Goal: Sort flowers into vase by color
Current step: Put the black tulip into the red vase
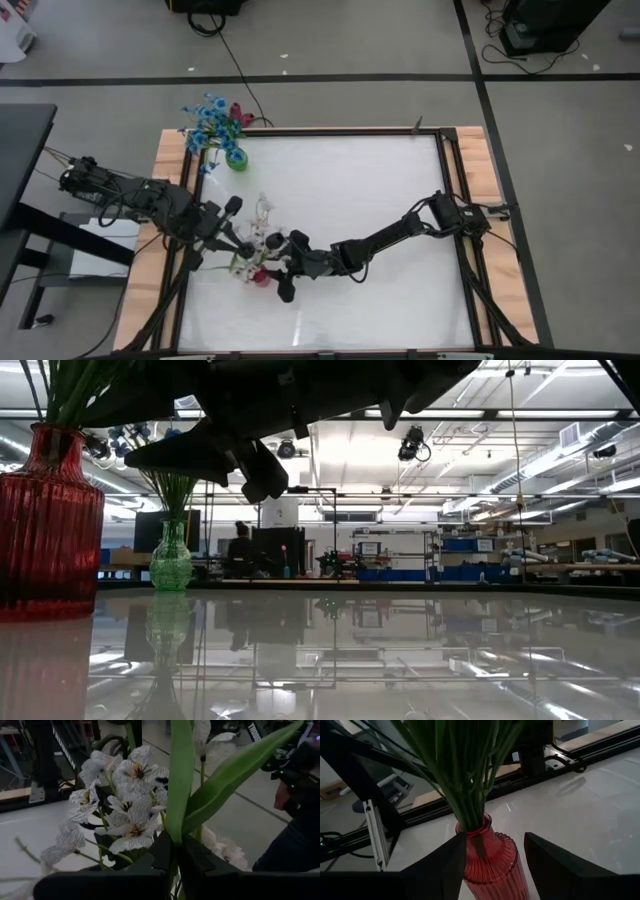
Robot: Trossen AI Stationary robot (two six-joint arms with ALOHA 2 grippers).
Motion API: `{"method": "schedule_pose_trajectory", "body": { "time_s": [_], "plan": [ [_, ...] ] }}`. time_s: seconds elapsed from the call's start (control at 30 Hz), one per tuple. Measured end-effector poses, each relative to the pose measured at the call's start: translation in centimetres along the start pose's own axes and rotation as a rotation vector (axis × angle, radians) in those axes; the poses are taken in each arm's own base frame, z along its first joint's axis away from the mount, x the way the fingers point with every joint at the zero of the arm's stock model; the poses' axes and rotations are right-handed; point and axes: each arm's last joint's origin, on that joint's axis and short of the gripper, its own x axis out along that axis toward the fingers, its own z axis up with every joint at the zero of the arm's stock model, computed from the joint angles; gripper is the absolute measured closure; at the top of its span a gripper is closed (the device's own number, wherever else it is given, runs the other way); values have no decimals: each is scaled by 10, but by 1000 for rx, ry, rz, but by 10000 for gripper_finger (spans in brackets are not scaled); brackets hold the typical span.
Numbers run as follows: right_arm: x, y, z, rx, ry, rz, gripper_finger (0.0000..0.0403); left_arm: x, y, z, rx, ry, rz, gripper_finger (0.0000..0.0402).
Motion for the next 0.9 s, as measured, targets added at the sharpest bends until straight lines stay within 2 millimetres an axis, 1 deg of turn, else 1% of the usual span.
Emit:
{"method": "schedule_pose_trajectory", "body": {
  "time_s": [0.23,0.47,0.7,0.9],
  "plan": [
    [0,0,0,0,2,4,195,0,0,-3,-26,26,7,373],
    [0,1,0,-1,9,16,195,-10,-2,9,-18,-106,-4,373],
    [0,1,0,-8,15,27,195,-14,-6,8,-4,-105,-128,373],
    [0,1,1,-15,17,44,195,-17,-12,8,27,-106,-171,372]
  ]
}}
